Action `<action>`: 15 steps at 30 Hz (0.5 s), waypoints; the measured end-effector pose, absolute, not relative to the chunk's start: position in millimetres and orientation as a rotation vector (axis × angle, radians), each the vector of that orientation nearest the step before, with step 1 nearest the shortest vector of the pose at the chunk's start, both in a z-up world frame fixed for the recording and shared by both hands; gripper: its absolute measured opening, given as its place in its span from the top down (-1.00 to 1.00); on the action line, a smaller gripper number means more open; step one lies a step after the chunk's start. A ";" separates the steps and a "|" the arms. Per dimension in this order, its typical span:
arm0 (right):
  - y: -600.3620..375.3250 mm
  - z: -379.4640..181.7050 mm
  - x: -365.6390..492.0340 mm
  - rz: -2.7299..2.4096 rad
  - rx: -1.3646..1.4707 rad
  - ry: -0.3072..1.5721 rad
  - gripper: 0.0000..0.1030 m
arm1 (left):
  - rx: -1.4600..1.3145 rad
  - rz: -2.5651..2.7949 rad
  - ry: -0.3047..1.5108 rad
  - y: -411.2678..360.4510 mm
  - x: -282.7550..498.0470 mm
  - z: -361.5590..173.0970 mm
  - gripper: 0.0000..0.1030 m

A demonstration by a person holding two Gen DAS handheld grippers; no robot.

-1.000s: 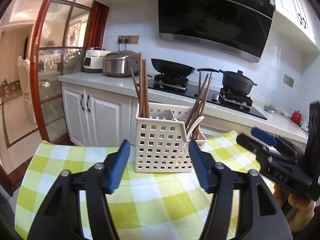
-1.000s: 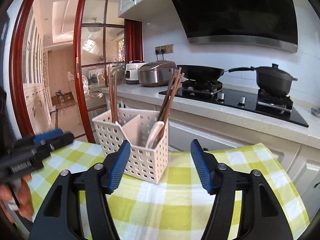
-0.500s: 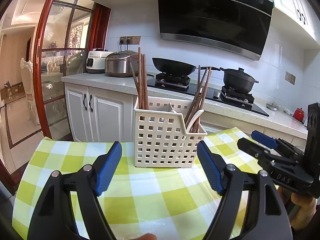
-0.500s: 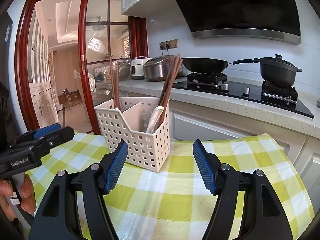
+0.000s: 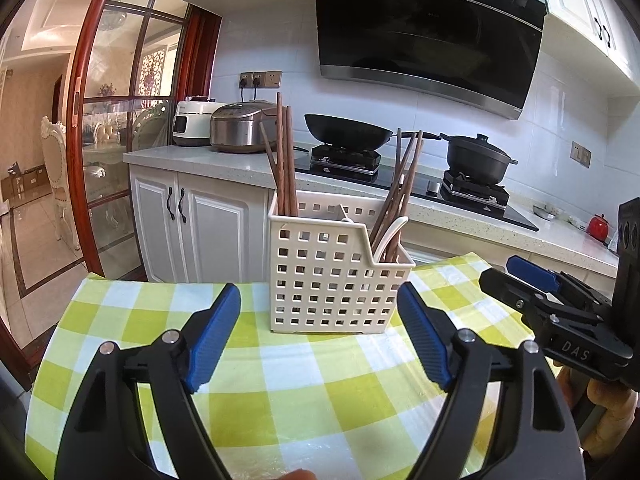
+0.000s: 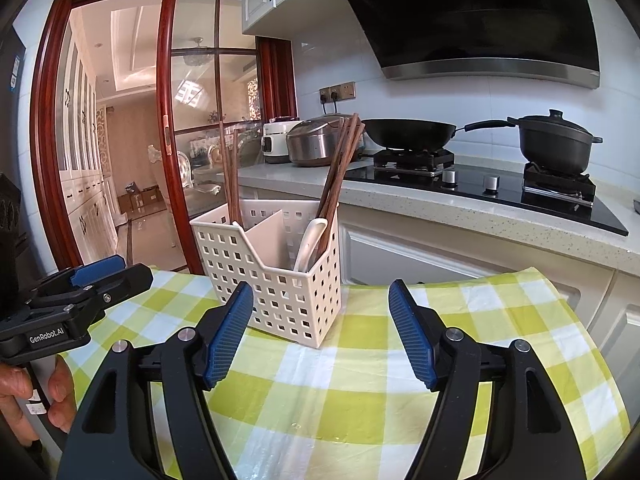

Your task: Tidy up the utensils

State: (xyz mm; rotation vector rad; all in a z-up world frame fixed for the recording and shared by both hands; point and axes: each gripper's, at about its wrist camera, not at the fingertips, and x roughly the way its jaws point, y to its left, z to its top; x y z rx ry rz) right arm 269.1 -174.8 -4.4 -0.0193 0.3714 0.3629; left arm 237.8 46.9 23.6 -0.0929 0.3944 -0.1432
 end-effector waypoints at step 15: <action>-171.7 -6.6 268.7 0.366 -0.019 0.372 -0.31 | -0.094 -0.146 0.393 46.1 237.6 22.5 -0.51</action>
